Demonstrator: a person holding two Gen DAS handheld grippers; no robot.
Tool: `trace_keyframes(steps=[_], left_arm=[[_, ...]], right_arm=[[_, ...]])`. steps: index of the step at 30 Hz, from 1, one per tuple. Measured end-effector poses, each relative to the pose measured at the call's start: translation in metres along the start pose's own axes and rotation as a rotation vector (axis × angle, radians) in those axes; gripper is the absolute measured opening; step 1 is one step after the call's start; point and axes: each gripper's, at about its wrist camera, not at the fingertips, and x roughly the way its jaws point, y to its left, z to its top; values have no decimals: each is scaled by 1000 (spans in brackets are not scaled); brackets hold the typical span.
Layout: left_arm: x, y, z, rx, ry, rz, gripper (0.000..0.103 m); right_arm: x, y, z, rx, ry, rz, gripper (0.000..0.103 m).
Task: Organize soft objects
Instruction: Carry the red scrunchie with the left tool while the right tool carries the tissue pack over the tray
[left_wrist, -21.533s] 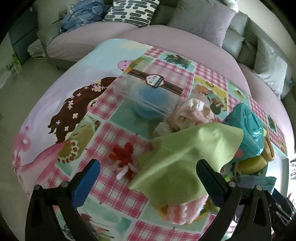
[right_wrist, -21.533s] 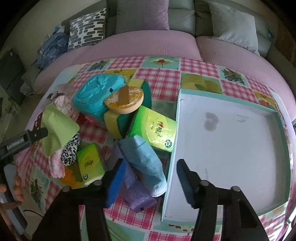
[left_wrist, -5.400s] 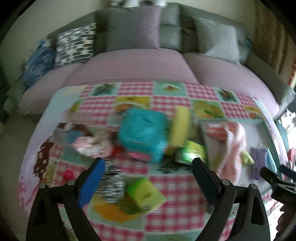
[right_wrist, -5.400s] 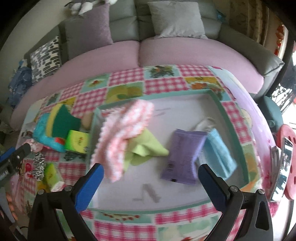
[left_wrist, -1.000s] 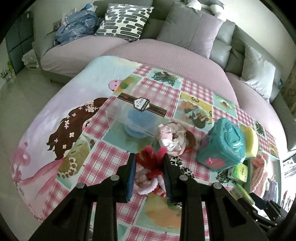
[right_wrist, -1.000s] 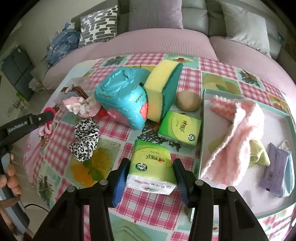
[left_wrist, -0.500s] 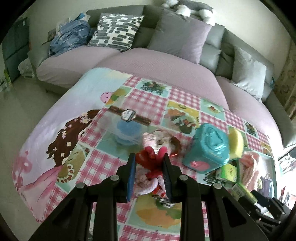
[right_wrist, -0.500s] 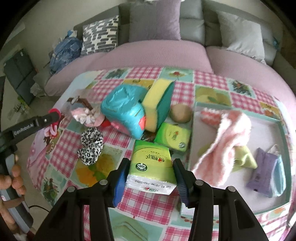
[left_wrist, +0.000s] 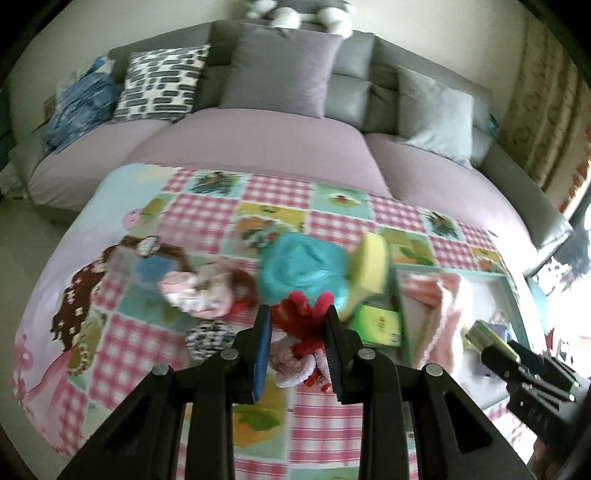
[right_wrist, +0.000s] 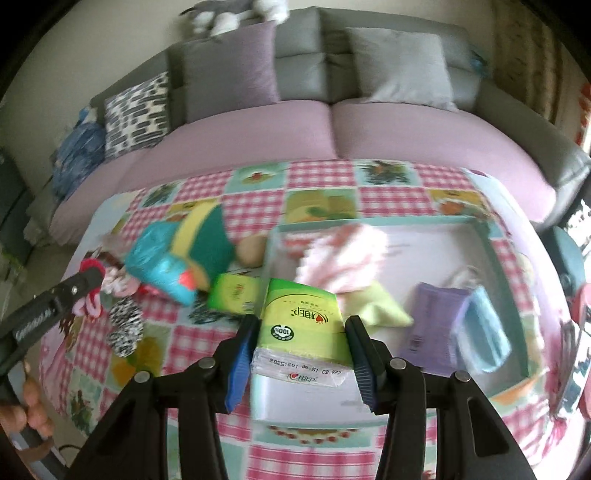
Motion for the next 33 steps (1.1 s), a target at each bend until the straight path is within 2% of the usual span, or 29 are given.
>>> trace_keyframes(steps=[10, 16, 20, 25, 33], left_arm=[[9, -70, -10, 132, 38, -62, 28], [17, -120, -21, 240, 68, -132, 29], [30, -148, -30, 297, 114, -169, 29], [56, -168, -42, 345, 184, -165, 29], [89, -174, -55, 353, 273, -136, 29]], right_arm=[[-15, -86, -4, 174, -16, -100, 51], [-20, -125, -10, 255, -19, -173, 51], [-10, -139, -13, 258, 12, -241, 51], [17, -147, -18, 260, 70, -217, 51], [37, -154, -19, 258, 98, -228, 51]])
